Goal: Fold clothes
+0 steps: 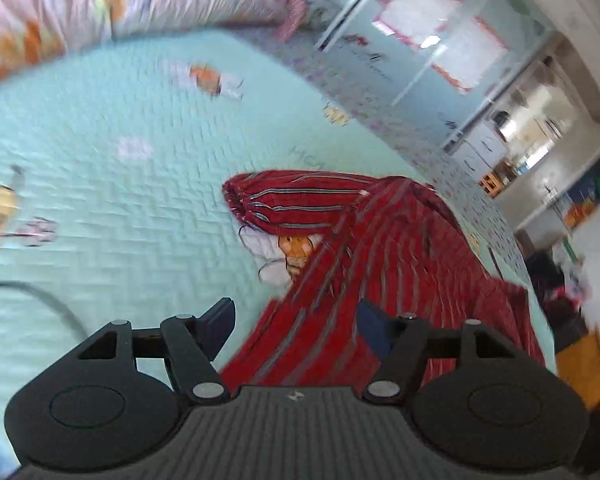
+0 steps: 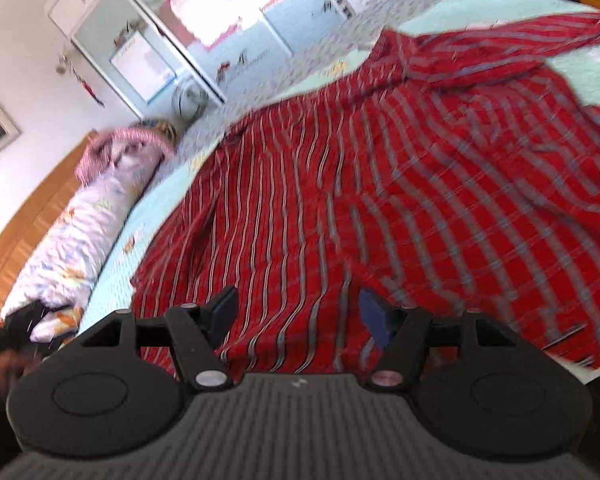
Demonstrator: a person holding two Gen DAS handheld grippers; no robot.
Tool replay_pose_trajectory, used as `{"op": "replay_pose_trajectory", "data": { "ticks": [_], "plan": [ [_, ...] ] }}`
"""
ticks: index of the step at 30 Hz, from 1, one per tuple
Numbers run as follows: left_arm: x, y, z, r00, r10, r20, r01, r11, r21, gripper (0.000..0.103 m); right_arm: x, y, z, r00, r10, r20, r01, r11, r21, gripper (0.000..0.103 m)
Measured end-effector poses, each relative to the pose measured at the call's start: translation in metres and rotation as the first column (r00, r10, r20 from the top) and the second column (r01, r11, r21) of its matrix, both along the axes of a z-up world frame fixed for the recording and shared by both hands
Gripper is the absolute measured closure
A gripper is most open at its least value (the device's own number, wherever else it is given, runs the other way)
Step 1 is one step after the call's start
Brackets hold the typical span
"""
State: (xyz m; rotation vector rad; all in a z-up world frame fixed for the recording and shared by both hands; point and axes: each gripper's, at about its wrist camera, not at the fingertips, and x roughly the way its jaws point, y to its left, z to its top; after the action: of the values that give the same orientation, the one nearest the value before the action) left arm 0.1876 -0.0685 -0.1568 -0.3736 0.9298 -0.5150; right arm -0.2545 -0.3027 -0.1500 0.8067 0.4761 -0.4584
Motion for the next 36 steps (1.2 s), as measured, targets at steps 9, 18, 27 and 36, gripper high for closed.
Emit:
{"op": "replay_pose_trajectory", "data": {
  "ticks": [9,18,27,36],
  "plan": [
    [0.128,-0.054,-0.067,0.983,0.095,-0.160,-0.096,0.995,0.003,0.033,0.046,-0.013,-0.016,0.989,-0.014,-0.147,0.016,1.000,0.013,0.035],
    [0.181,-0.068,-0.071,0.992,0.116,-0.046,-0.118,0.992,-0.051,0.093,0.109,-0.006,-0.023,0.982,0.039,-0.186,-0.040,0.999,-0.001,0.035],
    [0.301,-0.055,0.053,0.895,0.191,0.403,-0.229,0.972,0.047,0.093,0.157,-0.002,-0.024,0.982,0.082,-0.171,-0.088,0.996,-0.026,0.035],
    [0.361,-0.052,0.090,0.927,0.101,0.361,-0.225,0.919,0.323,0.066,0.185,-0.002,0.000,0.989,0.126,-0.073,-0.125,0.992,0.014,0.035]
  ]
}}
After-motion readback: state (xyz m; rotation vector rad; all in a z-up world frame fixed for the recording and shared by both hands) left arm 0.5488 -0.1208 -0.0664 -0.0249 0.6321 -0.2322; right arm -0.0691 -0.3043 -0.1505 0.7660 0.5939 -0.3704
